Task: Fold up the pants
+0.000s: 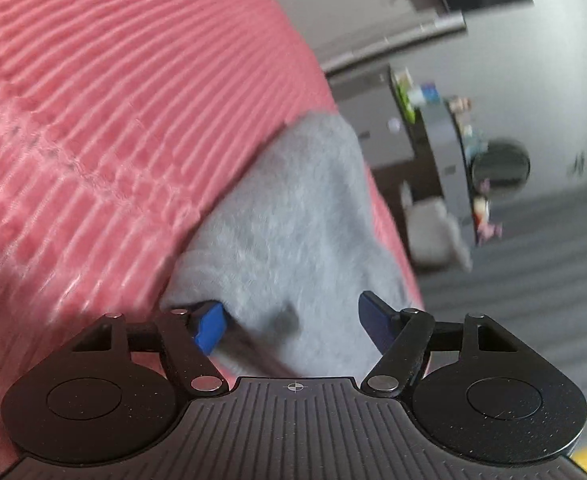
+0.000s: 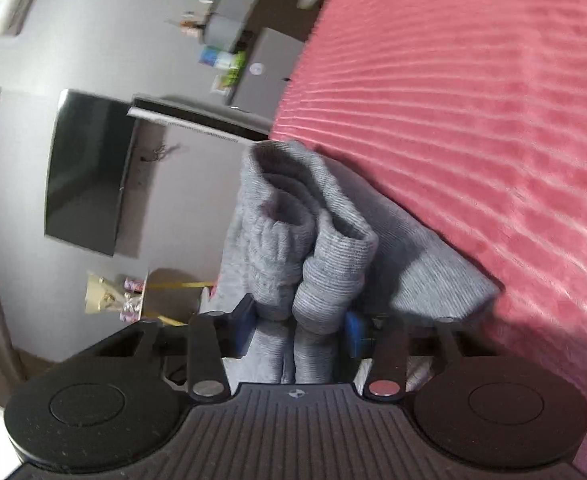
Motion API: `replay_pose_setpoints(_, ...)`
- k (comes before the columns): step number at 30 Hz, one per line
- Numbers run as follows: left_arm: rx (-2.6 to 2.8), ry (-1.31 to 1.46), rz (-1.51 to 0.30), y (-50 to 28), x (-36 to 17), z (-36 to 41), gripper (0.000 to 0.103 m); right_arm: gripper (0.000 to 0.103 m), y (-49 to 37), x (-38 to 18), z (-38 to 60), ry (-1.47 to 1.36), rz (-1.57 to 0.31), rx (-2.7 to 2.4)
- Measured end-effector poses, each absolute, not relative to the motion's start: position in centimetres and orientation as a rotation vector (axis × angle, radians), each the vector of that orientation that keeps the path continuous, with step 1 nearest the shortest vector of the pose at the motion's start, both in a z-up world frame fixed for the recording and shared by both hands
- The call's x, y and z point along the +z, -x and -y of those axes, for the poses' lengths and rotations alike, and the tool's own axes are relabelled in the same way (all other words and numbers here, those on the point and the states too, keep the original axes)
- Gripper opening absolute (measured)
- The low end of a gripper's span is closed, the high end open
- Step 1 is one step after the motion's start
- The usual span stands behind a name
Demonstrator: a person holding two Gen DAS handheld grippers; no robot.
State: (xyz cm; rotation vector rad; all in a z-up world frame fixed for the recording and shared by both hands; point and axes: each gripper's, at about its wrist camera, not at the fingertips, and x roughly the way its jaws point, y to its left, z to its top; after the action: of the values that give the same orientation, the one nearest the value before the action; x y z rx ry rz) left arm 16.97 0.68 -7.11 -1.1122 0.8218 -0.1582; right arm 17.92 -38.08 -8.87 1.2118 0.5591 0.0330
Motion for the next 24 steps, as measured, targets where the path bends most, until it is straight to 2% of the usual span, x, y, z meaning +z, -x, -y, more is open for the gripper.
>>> replay_pose_setpoints(1, -0.135, 1.128, -0.816, -16.9, -7.5, -0.7, 0.075, 0.043, -17.8, -8.9, 38.1, -1.219, -0.558, 0.027)
replay_pose_setpoints(3, -0.072, 1.171, -0.828, -17.0, -8.6, -0.6, 0.075, 0.051, -18.1, -9.3, 38.2, -1.244, -0.561, 0.009)
replay_pose_setpoints(6, -0.008, 1.225, -0.825, -17.1, -9.2, -0.8, 0.072, 0.058, -18.4, -9.6, 38.2, -1.265, -0.554, 0.002)
replay_pose_setpoints(7, -0.007, 1.228, -0.806, -17.1, -8.9, -1.0, 0.056, 0.058, -18.8, -9.4, 38.2, -1.260, -0.562, -0.003)
replay_pose_setpoints(9, -0.012, 1.195, -0.787, -17.3, -8.3, -1.4, 0.031, 0.045, -19.2, -8.5, 38.0, -1.211, -0.585, 0.006)
replay_pose_setpoints(10, -0.020, 1.176, -0.780, -17.3, -8.0, -1.7, 0.026, 0.044, -19.1, -7.8, 38.1, -1.176, -0.586, 0.016)
replay_pose_setpoints(11, -0.026, 1.164, -0.776, -17.2, -7.8, -2.0, 0.025, 0.042, -18.8, -7.2, 38.0, -1.156, -0.575, 0.028)
replay_pose_setpoints(14, -0.033, 1.138, -0.755, -16.1, -7.4, -2.5, 0.025, 0.042, -16.8, -5.9, 38.0, -1.168, -0.476, 0.132)
replay_pose_setpoints(16, -0.023, 1.058, -0.791, -15.6, -7.4, -2.5, 0.027, 0.043, -15.9, -6.3, 38.1, -1.152, -0.484, 0.145)
replay_pose_setpoints(20, -0.020, 0.811, -0.827, -13.8, -5.4, -1.5, 0.036, 0.057, -15.9, -7.6, 38.6, -1.004, -0.652, -0.010)
replay_pose_setpoints(22, 0.009, 0.682, -0.765, -13.0, -3.2, -1.1, 0.064, 0.070, -15.0, -6.7, 39.1, -1.029, -0.602, -0.028)
replay_pose_setpoints(23, 0.035, 0.610, -0.707, -12.7, -1.8, -0.7, 0.068, 0.084, -14.6, -5.9, 39.3, -0.990, -0.573, -0.064)
replay_pose_setpoints(24, 0.038, 0.558, -0.666, -12.8, -0.6, -0.3, 0.072, 0.089, -14.1, -5.0, 39.4, -0.924, -0.540, -0.111)
